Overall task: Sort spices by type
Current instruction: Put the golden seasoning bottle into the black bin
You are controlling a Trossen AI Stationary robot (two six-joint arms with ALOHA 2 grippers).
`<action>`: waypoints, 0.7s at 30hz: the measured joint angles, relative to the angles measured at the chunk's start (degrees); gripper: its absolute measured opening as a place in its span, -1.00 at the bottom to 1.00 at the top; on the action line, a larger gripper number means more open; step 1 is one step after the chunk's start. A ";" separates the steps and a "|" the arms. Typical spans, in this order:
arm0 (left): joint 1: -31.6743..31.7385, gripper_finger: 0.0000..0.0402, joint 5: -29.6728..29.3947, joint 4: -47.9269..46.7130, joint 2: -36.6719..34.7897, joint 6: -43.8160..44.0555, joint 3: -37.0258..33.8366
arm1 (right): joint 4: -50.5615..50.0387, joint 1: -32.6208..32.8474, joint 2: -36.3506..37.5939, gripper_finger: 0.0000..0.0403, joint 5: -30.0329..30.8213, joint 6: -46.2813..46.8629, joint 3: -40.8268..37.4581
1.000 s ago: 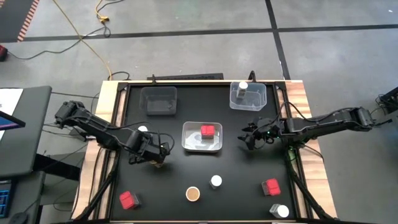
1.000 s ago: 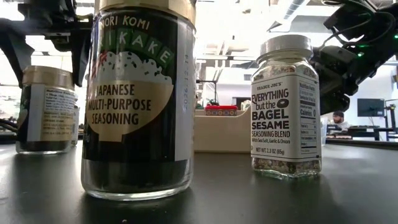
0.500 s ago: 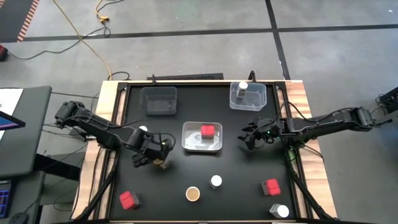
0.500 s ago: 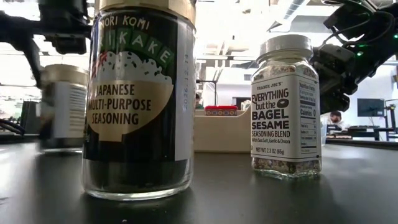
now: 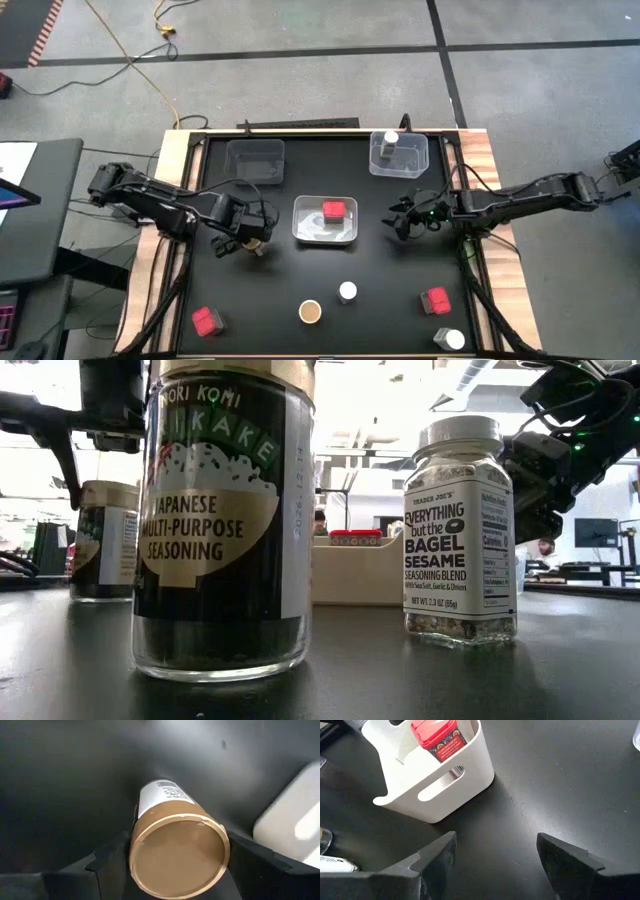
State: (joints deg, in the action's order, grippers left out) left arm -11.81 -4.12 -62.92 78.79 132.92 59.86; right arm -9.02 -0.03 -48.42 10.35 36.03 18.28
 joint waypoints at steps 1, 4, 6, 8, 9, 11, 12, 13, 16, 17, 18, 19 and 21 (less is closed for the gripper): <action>0.34 0.41 -0.11 -0.90 0.00 0.00 0.00 | 0.02 0.00 0.00 0.50 0.00 0.00 0.00; 0.70 0.41 -1.41 -2.03 -0.02 1.19 0.00 | 0.01 0.00 0.02 0.50 0.00 0.02 0.00; 0.70 0.41 -2.89 -2.25 0.01 2.19 0.00 | 0.02 0.00 0.02 0.50 -0.02 0.20 0.00; 0.70 0.41 -3.56 -2.25 0.02 4.43 -0.02 | 0.00 0.00 0.02 0.50 -0.02 1.85 0.00; 0.70 0.41 -3.80 -2.27 0.04 5.63 -0.02 | 0.02 0.00 0.02 0.50 -0.04 3.01 0.00; 0.72 0.41 -4.16 -2.25 0.06 7.44 -0.04 | 0.02 0.00 0.01 0.50 -0.04 4.79 0.00; 0.72 0.41 -4.53 -2.23 0.06 7.95 -0.07 | 0.02 0.00 0.00 0.50 -0.04 5.02 0.00; 0.72 0.41 -4.86 -2.18 0.06 8.21 -0.09 | 0.01 0.00 0.02 0.50 -0.04 5.08 0.00; 0.72 0.42 -6.45 -1.57 0.08 8.79 -0.13 | 0.02 0.00 0.02 0.50 -0.04 5.09 0.00; 0.72 0.43 -7.07 -1.25 0.09 8.79 -0.15 | 0.00 0.00 0.00 0.50 -0.04 5.09 0.00; 0.72 0.44 -7.70 -0.78 0.09 8.79 -0.15 | 0.02 0.00 0.02 0.50 -0.04 5.09 0.00; 0.72 0.44 -8.24 -0.34 0.10 8.82 -0.15 | 0.01 0.00 0.02 0.50 -0.04 5.09 0.00; 0.72 0.46 -8.62 -0.20 0.11 9.86 -0.15 | 0.00 0.00 0.02 0.50 -0.04 5.09 0.00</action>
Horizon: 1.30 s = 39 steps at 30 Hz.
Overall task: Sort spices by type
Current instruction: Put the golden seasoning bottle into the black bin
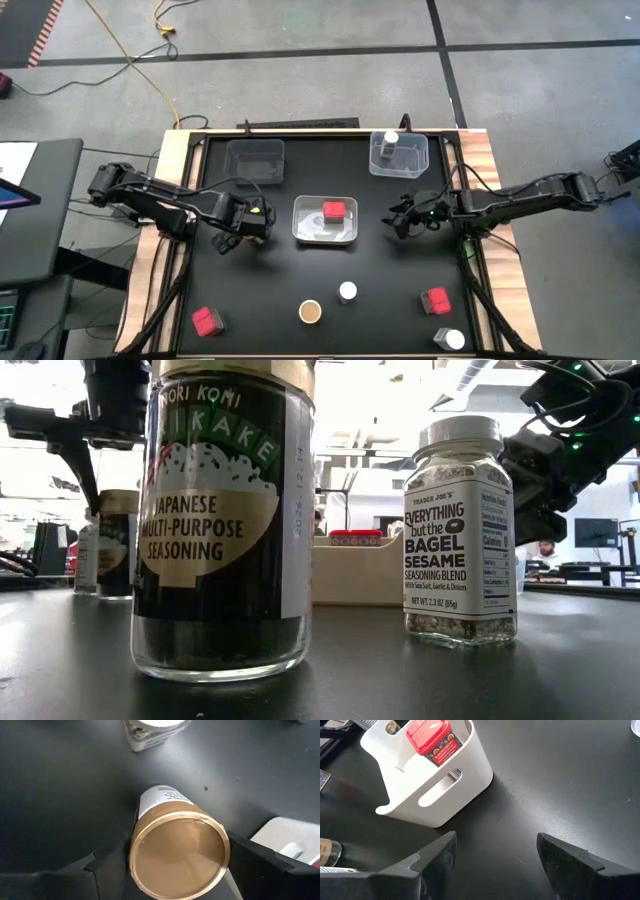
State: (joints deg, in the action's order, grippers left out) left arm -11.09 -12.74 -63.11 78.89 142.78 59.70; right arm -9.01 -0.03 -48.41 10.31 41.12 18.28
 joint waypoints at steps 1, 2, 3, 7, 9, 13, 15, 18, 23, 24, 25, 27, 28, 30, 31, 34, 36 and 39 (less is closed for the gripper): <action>0.00 0.47 -0.01 0.02 0.00 0.78 0.00 | 0.02 0.00 -0.02 0.50 0.00 0.00 0.00; 0.00 0.47 -0.01 0.12 0.00 1.12 0.00 | 0.00 0.00 0.00 0.50 0.00 0.00 0.00; 0.00 0.48 -0.01 0.27 0.00 1.13 0.00 | 0.01 0.00 -0.02 0.50 0.00 -0.02 0.00; 0.00 0.48 -0.01 0.43 0.00 1.11 0.00 | 0.02 0.00 0.00 0.50 0.00 -0.02 0.00; 0.00 0.48 -0.01 0.74 0.00 1.10 0.00 | 0.00 0.00 0.00 0.50 0.00 -0.02 0.00; 0.00 0.48 0.00 1.21 0.00 1.79 0.00 | 0.00 0.00 -0.01 0.50 0.00 -0.04 0.00; 0.00 0.48 0.01 1.18 0.00 2.04 0.00 | 0.00 0.00 -0.02 0.50 0.00 -0.04 0.00; 0.00 0.48 0.46 1.04 0.00 3.97 0.00 | 0.00 0.00 -0.02 0.50 0.00 -0.06 0.00; 0.11 0.48 1.56 0.06 0.00 4.73 0.00 | 0.00 0.00 -0.01 0.50 0.00 -0.15 0.00; 0.11 0.48 1.59 0.10 0.00 4.39 0.00 | 0.00 0.00 0.00 0.50 0.00 -0.15 0.00; 0.11 0.48 1.63 0.14 0.00 4.24 0.00 | 0.00 0.00 -0.01 0.50 0.00 -0.15 0.00; 0.11 0.48 1.74 0.17 0.00 4.09 0.00 | 0.00 0.00 0.00 0.50 0.00 -0.15 0.00; 0.11 0.48 1.73 0.17 0.00 4.09 0.00 | 0.00 0.00 0.00 0.50 0.00 -0.15 0.00; 0.11 0.48 1.76 0.17 0.00 4.09 0.00 | 0.00 0.00 0.00 0.50 0.00 -0.13 0.00; 0.11 0.48 1.76 0.17 0.00 4.09 0.00 | 0.00 0.00 -0.02 0.50 0.00 -0.15 0.00; 0.11 0.48 1.78 0.17 0.00 4.08 0.00 | 0.00 0.00 0.00 0.50 0.00 -0.13 0.00; 0.11 0.48 1.78 0.17 0.00 3.98 0.00 | 0.00 0.00 -0.01 0.50 -0.01 -0.39 0.00; 0.11 0.48 1.78 0.17 0.00 3.90 0.00 | 0.00 0.00 0.00 0.50 -0.02 -0.61 0.00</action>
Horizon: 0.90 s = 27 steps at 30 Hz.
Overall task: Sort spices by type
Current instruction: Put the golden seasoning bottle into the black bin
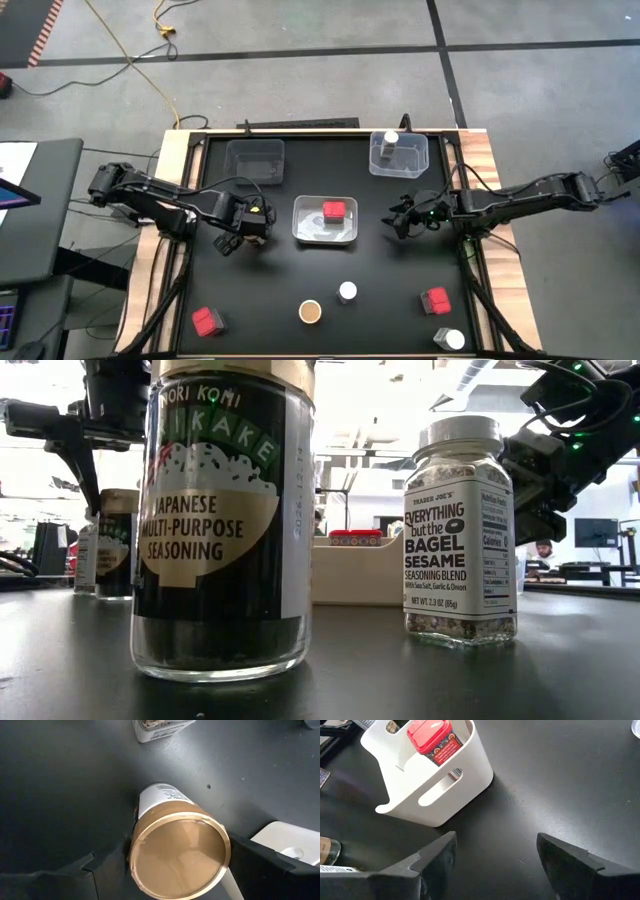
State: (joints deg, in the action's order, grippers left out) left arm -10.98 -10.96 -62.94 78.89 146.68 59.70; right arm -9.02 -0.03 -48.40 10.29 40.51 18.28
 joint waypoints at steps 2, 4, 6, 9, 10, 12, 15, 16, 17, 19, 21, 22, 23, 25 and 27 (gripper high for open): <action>0.00 0.48 0.00 -0.02 0.00 -0.02 0.00 | 0.00 0.00 -0.02 0.50 0.00 0.00 0.00; 0.00 0.48 0.00 -0.03 -0.01 -0.03 0.00 | 0.00 0.00 0.00 0.50 0.00 0.00 0.00; 0.00 0.48 0.00 -0.04 -0.02 -0.05 0.00 | 0.00 0.00 0.00 0.50 0.00 0.00 0.00; 0.00 0.48 0.00 -0.06 -0.02 -1.05 0.00 | 0.00 0.00 0.00 0.50 0.00 0.00 0.00; 0.00 0.48 0.00 -0.07 -0.02 -1.40 0.00 | 0.00 0.00 -0.02 0.50 0.00 0.00 0.00; 0.00 0.48 0.00 -0.11 -0.02 -2.21 0.00 | 0.00 0.00 -0.01 0.50 0.01 0.00 0.00; 0.00 0.48 0.00 -0.11 -0.02 -3.31 0.01 | 0.00 0.00 -0.01 0.50 0.00 0.00 0.00; 0.00 0.48 0.02 -0.10 -0.02 -3.81 0.02 | 0.00 0.00 -0.01 0.50 0.00 0.00 0.00; 0.00 0.48 0.02 -0.11 -0.02 -4.45 0.02 | 0.01 0.00 0.00 0.50 0.00 0.00 0.00; 0.00 0.48 0.07 -0.09 -0.02 -5.74 0.02 | 0.00 0.00 -0.01 0.50 0.00 0.00 0.00; 0.00 0.48 0.12 -0.09 -0.02 -6.54 0.02 | 0.00 0.00 0.00 0.50 0.00 0.00 0.00; 0.00 0.48 0.20 -0.09 -0.02 -6.86 0.02 | 0.00 0.00 -0.02 0.50 0.00 0.02 0.00; 0.00 0.48 0.29 -0.09 -0.02 -7.29 0.02 | 0.00 0.00 -0.02 0.50 0.01 0.01 0.00; 0.00 0.48 0.57 -0.09 -0.02 -8.87 0.02 | 0.00 0.00 -0.02 0.50 0.00 0.00 0.00; 0.11 0.48 1.59 -0.28 -0.04 -9.73 0.02 | 0.00 0.00 -0.01 0.50 0.00 0.01 0.00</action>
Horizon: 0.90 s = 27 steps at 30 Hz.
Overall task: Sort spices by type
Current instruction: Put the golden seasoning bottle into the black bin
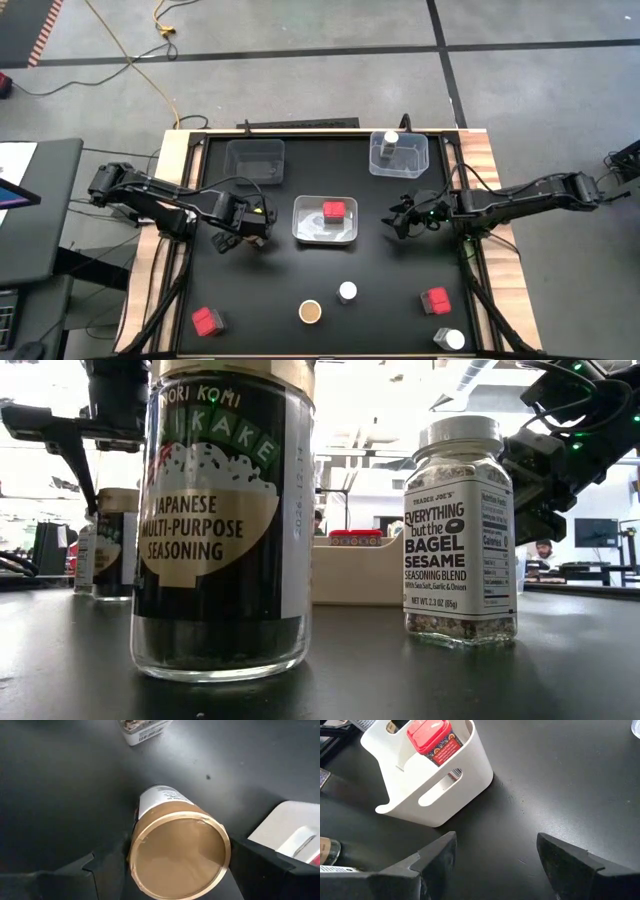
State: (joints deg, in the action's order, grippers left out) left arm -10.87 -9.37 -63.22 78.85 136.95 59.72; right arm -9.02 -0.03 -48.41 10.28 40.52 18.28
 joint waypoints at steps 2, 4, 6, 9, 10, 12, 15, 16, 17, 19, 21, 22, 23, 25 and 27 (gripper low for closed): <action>0.02 0.48 0.84 -0.55 0.00 -0.05 0.00 | 0.00 0.00 0.00 0.50 0.00 0.01 0.00; 0.02 0.48 0.99 -0.63 -0.02 -0.32 0.00 | 0.00 0.00 -0.01 0.50 0.00 0.01 0.00; 0.02 0.48 1.03 -0.63 -0.02 -0.99 0.00 | 0.01 0.00 0.01 0.50 0.01 0.00 0.00; 0.02 0.48 1.26 -0.41 -0.02 -1.26 0.00 | 0.00 0.00 0.01 0.50 0.00 0.01 0.00; 0.02 0.49 1.54 -0.32 -0.02 -1.34 0.00 | 0.00 0.00 0.01 0.50 0.00 0.00 0.00; 0.02 0.50 2.04 -0.04 -0.02 -1.77 0.00 | 0.00 0.00 -0.01 0.50 0.00 0.01 0.00; 0.02 0.54 2.67 0.22 -0.02 -1.93 0.00 | 0.00 0.00 0.01 0.50 0.00 0.01 0.00; 0.02 0.56 2.81 0.39 -0.02 -2.07 0.00 | 0.00 0.00 -0.01 0.50 0.00 0.01 0.00; 0.02 0.58 2.87 0.50 -0.02 -2.25 0.00 | 0.00 0.00 0.00 0.50 0.00 0.01 0.00; 0.10 0.63 2.88 0.85 -0.02 -2.43 0.00 | 0.00 0.00 0.01 0.50 0.00 0.01 0.00; 0.13 0.69 2.84 1.18 -0.01 -2.75 0.00 | 0.00 0.00 0.01 0.50 0.01 0.01 0.00; 0.13 0.72 2.82 1.29 -0.02 -2.83 0.00 | 0.00 0.00 0.01 0.50 0.01 0.01 0.00; 0.13 0.75 2.78 1.31 -0.02 -2.84 0.00 | 0.00 0.00 0.00 0.50 0.01 0.01 0.00; 0.13 0.82 2.69 1.44 -0.02 -2.85 0.00 | 0.00 0.00 0.01 0.50 0.00 0.01 0.00; 0.13 0.89 2.60 1.67 0.00 -3.17 0.00 | 0.00 0.00 0.01 0.50 0.02 0.00 0.00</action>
State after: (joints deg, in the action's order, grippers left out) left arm -10.74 -6.77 -61.55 78.85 133.78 59.72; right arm -9.02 -0.03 -48.40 10.31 40.52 18.28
